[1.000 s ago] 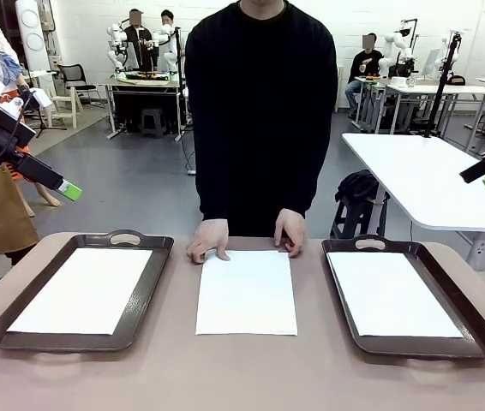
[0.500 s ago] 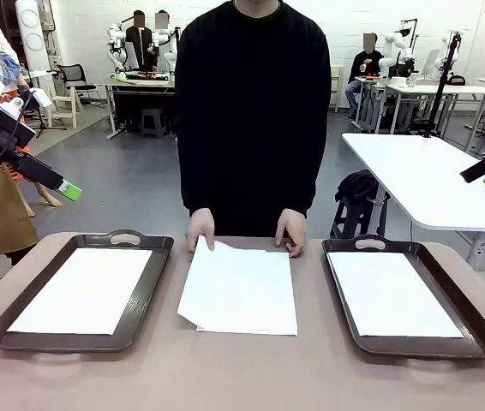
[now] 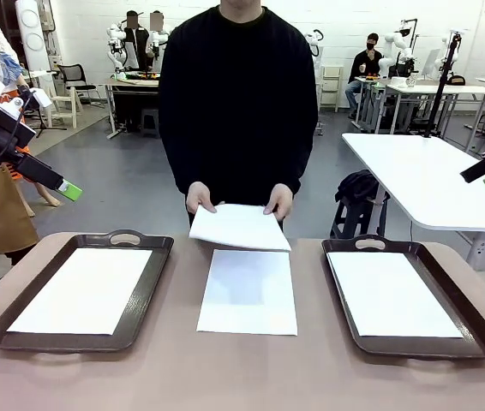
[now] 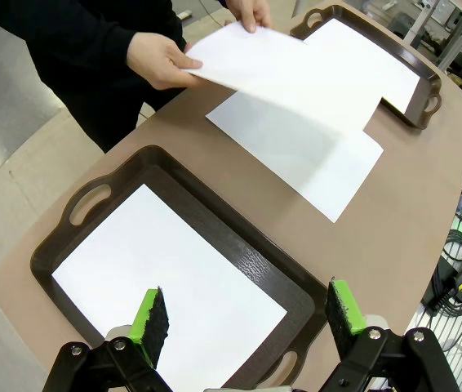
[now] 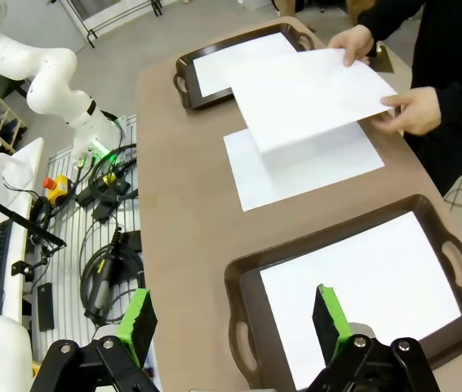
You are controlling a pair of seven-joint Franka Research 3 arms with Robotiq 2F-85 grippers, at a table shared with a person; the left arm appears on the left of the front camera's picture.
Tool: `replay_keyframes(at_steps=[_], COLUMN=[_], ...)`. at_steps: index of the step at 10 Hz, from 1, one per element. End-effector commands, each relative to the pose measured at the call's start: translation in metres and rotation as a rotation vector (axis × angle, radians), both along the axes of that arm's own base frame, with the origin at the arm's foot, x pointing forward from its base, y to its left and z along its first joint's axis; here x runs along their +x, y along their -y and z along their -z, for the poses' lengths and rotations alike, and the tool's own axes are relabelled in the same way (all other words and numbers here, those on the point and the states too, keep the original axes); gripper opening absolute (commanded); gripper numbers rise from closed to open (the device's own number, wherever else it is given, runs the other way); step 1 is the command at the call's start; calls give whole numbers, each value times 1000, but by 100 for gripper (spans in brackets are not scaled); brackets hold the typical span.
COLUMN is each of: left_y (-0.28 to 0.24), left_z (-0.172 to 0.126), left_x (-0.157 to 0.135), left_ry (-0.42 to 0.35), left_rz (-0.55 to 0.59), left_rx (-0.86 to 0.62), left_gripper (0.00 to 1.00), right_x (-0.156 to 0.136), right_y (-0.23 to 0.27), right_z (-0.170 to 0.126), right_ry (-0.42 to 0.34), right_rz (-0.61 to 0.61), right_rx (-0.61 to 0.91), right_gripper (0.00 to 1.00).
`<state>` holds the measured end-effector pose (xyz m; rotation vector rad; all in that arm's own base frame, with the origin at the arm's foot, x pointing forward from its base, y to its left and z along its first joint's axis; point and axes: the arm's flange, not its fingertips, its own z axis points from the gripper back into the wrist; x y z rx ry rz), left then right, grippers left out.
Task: Sort the A4 documents.
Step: Receive the A4 Paper.
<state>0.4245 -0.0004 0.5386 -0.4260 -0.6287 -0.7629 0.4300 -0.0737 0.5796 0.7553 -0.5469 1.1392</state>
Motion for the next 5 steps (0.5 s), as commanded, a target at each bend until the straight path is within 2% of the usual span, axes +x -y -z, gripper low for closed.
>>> replay_keyframes(at_steps=[1,5], left_y=[0,0], left_z=[1,1], left_x=[0,0], left_ry=[12,12], left_rz=[11,11], left_rx=[-11,-11], left_gripper=[100,100], right_x=[0,0], right_y=[0,0], right_z=[-1,-1], right_ry=[2,2], right_rz=[0,0], right_rx=[2,2], right_gripper=[100,100])
